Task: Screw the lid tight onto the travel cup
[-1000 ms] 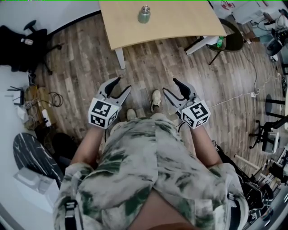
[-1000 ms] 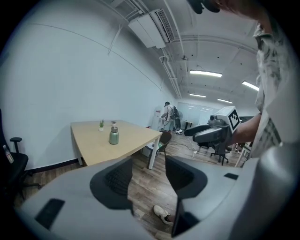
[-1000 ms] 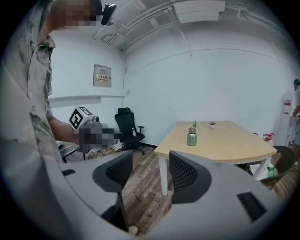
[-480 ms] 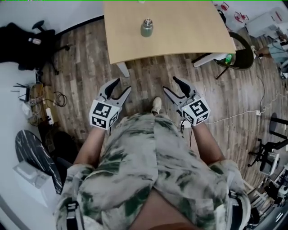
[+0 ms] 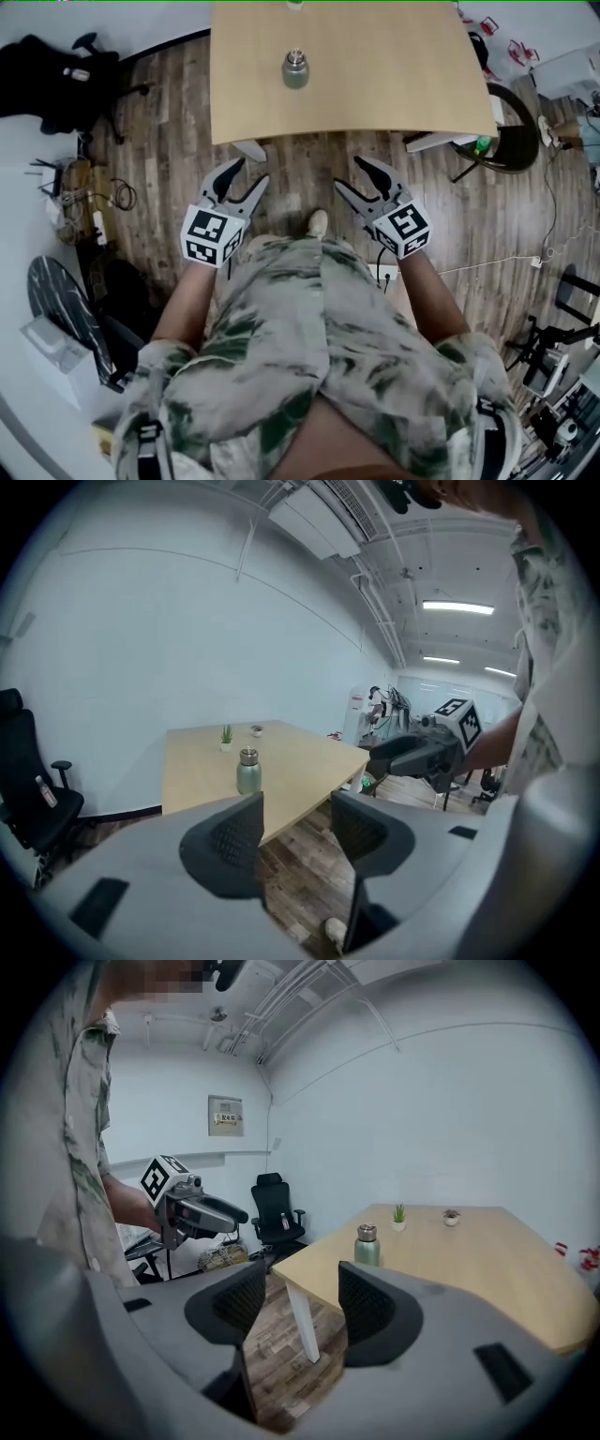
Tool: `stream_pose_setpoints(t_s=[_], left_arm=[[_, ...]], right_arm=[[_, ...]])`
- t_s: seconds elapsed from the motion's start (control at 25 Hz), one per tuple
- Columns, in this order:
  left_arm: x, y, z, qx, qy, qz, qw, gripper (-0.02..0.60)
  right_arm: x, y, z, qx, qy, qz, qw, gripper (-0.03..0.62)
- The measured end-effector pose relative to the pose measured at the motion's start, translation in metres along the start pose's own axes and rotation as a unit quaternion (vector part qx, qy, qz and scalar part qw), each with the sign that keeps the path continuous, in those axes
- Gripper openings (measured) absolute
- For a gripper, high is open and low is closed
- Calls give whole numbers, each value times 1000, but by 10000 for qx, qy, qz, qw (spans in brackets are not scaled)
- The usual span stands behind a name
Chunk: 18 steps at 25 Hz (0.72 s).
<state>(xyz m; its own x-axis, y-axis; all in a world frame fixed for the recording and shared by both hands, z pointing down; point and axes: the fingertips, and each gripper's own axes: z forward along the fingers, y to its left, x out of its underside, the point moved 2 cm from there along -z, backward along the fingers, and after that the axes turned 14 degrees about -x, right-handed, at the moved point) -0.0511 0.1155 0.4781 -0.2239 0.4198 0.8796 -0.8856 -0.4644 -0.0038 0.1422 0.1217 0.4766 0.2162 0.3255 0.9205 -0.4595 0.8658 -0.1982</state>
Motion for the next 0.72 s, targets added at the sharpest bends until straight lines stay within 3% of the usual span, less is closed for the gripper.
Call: stream_pose_setpoints(t_s=[0.32,0.72], left_arm=[[-16,-8,26,-228,81,-50,9997,218],[-39,26,66,212,2,150,9997,218]], right_arm=[[8,-37,-5,-221,0,50,9997,259],[-10,-69,38,45,-15,116,9999,262]])
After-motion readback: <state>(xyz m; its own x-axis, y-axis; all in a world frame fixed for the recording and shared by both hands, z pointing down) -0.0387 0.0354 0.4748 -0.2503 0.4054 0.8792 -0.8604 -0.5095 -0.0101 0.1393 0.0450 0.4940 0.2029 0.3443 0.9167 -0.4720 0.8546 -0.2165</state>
